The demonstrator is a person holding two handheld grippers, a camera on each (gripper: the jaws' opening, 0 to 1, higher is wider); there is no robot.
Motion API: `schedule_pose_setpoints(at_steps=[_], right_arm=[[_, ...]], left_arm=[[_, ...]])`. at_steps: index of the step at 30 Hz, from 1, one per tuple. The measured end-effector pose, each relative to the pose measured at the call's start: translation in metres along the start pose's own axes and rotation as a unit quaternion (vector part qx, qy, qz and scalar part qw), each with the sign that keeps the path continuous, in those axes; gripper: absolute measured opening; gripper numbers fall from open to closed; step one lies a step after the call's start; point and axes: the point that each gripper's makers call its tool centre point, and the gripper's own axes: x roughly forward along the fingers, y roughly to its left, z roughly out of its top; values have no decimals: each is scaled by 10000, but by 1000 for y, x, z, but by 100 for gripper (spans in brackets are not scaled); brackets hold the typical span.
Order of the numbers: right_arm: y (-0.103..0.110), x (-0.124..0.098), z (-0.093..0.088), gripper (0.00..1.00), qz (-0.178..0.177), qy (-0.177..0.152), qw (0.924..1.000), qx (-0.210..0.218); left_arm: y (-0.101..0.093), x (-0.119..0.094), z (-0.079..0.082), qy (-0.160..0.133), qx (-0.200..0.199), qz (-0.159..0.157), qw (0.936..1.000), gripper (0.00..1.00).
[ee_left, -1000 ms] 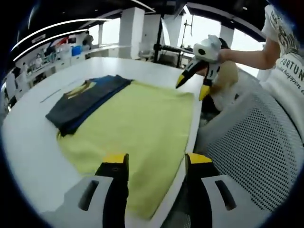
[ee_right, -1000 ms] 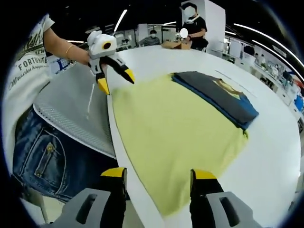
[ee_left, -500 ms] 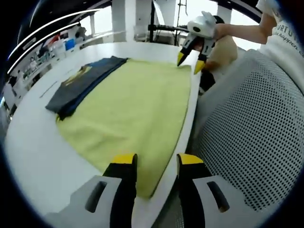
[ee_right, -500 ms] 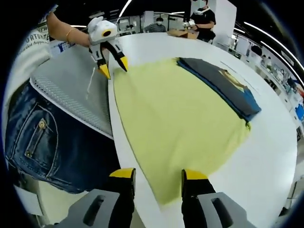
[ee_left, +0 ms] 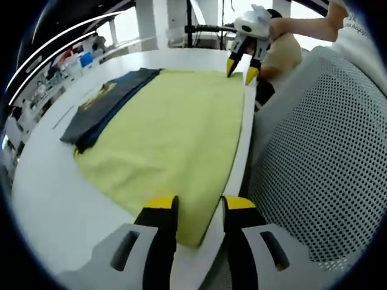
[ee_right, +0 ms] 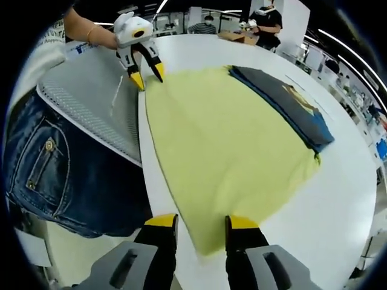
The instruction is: Fold the garment on the visible template until the final outline fits inside the template.
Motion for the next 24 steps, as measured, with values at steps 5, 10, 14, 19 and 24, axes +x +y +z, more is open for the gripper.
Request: schedule_pose_setpoints(at_steps=[5, 10, 14, 19, 24], right_arm=[[-2, 0, 0, 22, -24, 6, 10000, -35], [-10, 2, 2, 11, -184, -65, 9998, -1], [-13, 3, 3, 6, -234, -77, 9997, -36], [-14, 4, 4, 0, -276, -123, 9995, -52], [-14, 2, 6, 0, -302, -190, 9994, 24]], left_arm=[[3, -1, 1, 31, 85, 55, 9999, 22], [8, -1, 0, 47, 60, 169, 9998, 15], [16, -1, -1, 120, 45, 361, 9993, 7], [21, 3, -3, 209, -14, 507, 9985, 2], [19, 1, -3, 234, 141, 557, 9981, 0]])
